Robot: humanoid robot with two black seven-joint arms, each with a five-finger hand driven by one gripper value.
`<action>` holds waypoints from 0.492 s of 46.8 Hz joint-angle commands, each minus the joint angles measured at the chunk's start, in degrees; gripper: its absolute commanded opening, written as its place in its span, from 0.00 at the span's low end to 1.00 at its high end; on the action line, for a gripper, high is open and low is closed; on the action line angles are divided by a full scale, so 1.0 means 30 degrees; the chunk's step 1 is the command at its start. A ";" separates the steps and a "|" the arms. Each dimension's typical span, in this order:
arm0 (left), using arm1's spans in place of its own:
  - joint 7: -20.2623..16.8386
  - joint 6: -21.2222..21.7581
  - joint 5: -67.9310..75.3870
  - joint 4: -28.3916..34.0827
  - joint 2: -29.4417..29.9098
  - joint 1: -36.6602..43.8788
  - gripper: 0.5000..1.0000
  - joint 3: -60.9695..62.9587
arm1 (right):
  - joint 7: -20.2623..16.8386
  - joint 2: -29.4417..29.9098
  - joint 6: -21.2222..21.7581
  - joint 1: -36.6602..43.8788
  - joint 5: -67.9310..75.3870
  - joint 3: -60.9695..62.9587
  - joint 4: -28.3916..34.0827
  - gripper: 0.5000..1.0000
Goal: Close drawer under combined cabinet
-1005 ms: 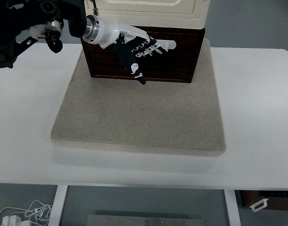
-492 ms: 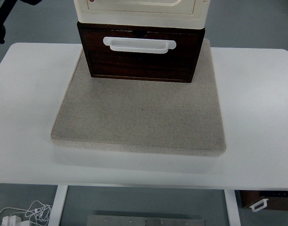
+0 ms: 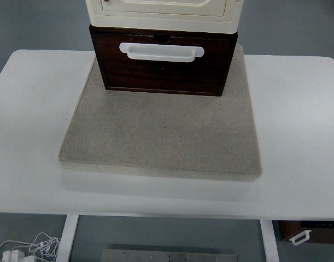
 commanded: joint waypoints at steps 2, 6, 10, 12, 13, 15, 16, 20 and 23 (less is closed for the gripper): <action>-0.0025 0.0703 -0.0581 0.0941 0.0037 0.0141 1.00 -0.0128 | 0.0001 0.0000 0.0000 -0.0001 -0.0003 0.0000 0.0000 0.90; -0.0055 0.0791 -0.0640 0.1847 0.0300 0.0171 1.00 -0.0216 | 0.0001 0.0000 0.0000 -0.0001 -0.0003 0.0000 0.0000 0.90; -0.0055 0.0792 -0.0669 0.3224 0.0389 0.0141 1.00 -0.0245 | 0.0001 0.0000 0.0000 -0.0001 -0.0003 0.0000 0.0000 0.90; -0.0055 0.0821 -0.0756 0.3810 0.0418 0.0141 1.00 -0.0245 | 0.0001 0.0000 0.0000 -0.0001 -0.0003 0.0000 0.0000 0.90; -0.0026 0.0821 -0.0873 0.4103 0.0447 0.0141 1.00 -0.0245 | 0.0001 0.0000 0.0000 -0.0001 -0.0003 0.0000 0.0000 0.90; -0.0026 0.0792 -0.1195 0.4630 0.0505 0.0141 1.00 -0.0042 | 0.0001 0.0000 0.0000 -0.0001 -0.0003 0.0029 0.0000 0.90; -0.0026 0.0792 -0.1342 0.4923 0.0564 0.0141 1.00 0.0047 | 0.0001 0.0000 0.0000 -0.0001 -0.0003 0.0029 0.0000 0.90; 0.0062 0.0792 -0.1636 0.5833 0.0652 0.0141 1.00 0.0106 | 0.0001 0.0000 0.0000 -0.0001 0.0026 0.0029 0.0000 0.90; 0.0238 0.0879 -0.1665 0.6331 0.0594 0.0171 1.00 0.0135 | 0.0001 0.0000 0.0000 -0.0001 -0.0003 0.0000 0.0000 0.90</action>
